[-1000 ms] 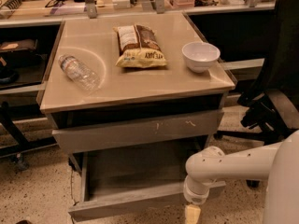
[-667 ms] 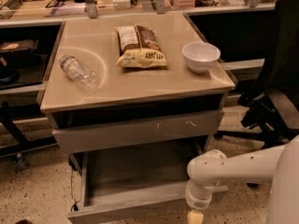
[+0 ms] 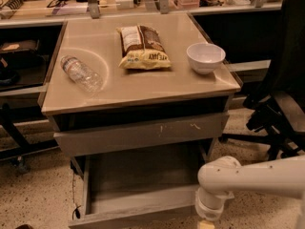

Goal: Open middle drawer

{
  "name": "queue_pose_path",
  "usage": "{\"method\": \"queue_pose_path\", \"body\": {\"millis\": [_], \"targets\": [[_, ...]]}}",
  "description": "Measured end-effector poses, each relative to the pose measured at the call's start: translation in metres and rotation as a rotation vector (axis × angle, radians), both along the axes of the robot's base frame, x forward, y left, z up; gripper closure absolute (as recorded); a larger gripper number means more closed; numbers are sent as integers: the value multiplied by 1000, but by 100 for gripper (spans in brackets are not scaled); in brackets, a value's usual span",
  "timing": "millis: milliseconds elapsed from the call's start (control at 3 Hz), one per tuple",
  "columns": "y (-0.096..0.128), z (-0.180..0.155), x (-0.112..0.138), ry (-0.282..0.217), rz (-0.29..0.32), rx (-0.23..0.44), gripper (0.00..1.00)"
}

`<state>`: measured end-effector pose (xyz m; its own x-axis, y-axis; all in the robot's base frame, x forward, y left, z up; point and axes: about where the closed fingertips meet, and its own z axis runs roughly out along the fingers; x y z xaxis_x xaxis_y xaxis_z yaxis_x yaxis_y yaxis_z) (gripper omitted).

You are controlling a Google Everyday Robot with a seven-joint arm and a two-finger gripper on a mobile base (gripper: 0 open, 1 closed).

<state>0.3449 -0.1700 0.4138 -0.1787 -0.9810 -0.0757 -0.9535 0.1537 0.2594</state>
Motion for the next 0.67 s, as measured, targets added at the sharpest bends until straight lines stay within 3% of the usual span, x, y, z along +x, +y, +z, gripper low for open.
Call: {"method": "queue_pose_path", "body": {"millis": [333, 667], "targets": [[-6, 9, -13, 14, -6, -1, 0], [-24, 21, -49, 42, -47, -5, 0]]}}
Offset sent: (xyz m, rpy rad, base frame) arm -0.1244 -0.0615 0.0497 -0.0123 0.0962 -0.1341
